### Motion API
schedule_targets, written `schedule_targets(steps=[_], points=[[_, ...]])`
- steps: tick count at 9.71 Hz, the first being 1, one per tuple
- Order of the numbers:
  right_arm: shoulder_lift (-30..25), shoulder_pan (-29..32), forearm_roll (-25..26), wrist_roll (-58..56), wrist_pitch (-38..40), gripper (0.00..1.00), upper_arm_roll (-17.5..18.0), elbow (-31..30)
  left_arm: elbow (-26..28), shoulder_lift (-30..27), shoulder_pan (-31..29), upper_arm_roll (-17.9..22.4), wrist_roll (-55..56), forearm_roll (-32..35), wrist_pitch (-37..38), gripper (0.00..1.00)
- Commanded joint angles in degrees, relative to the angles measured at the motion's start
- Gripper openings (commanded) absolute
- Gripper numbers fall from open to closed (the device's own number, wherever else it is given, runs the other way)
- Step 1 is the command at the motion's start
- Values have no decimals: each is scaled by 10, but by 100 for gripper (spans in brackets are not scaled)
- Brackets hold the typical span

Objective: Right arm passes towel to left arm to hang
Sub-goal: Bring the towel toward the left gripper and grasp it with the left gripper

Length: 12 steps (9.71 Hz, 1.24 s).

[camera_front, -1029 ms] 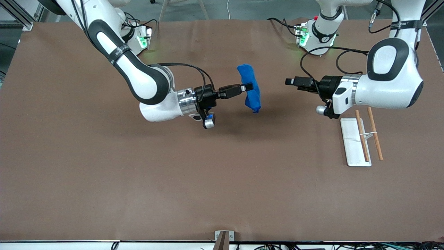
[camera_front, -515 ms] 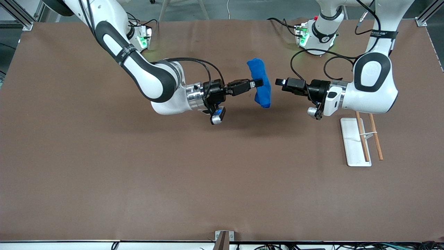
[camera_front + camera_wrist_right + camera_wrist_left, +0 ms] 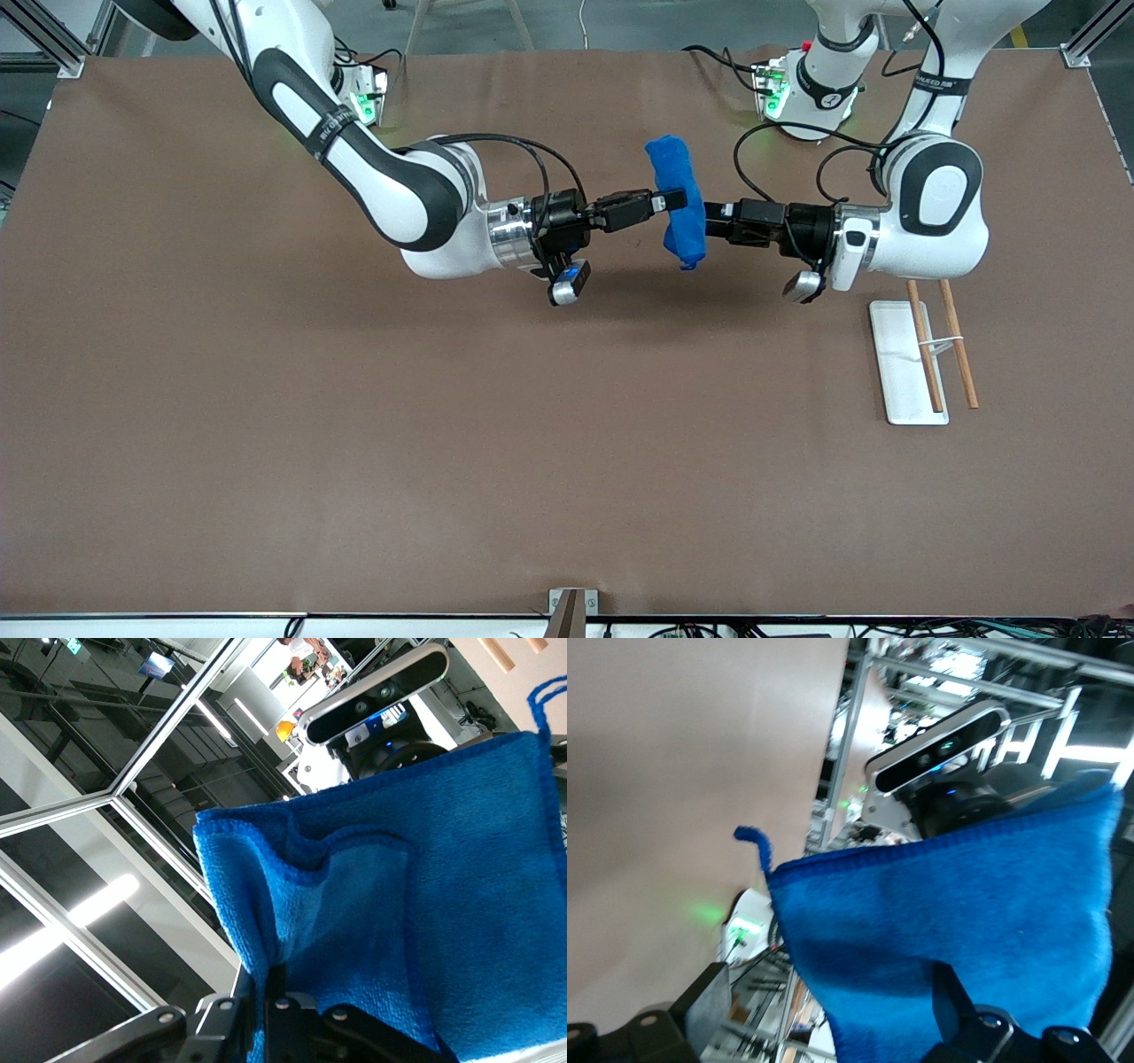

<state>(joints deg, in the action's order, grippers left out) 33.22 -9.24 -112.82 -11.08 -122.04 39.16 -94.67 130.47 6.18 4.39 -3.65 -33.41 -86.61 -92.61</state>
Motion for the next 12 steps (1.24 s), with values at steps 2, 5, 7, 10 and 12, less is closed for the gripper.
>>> schedule_targets(steps=[2,5,7,10,12], points=[[2,-1,-20,-17,-19,1,13,4,104,-22,-3,-9,-148,-97,-8,100],[2,-2,-20,-17,-19,1,13,4,130,-22,-3,-10,-202,-169,42,99],[2,-5,-21,-17,-22,1,13,4,135,-27,-3,-13,-211,-209,53,88],[2,-6,-20,-11,-32,1,14,5,140,-37,-3,-13,-217,-206,56,36],[2,-6,-20,-11,-32,1,13,9,140,-39,-4,-12,-216,-198,56,14]])
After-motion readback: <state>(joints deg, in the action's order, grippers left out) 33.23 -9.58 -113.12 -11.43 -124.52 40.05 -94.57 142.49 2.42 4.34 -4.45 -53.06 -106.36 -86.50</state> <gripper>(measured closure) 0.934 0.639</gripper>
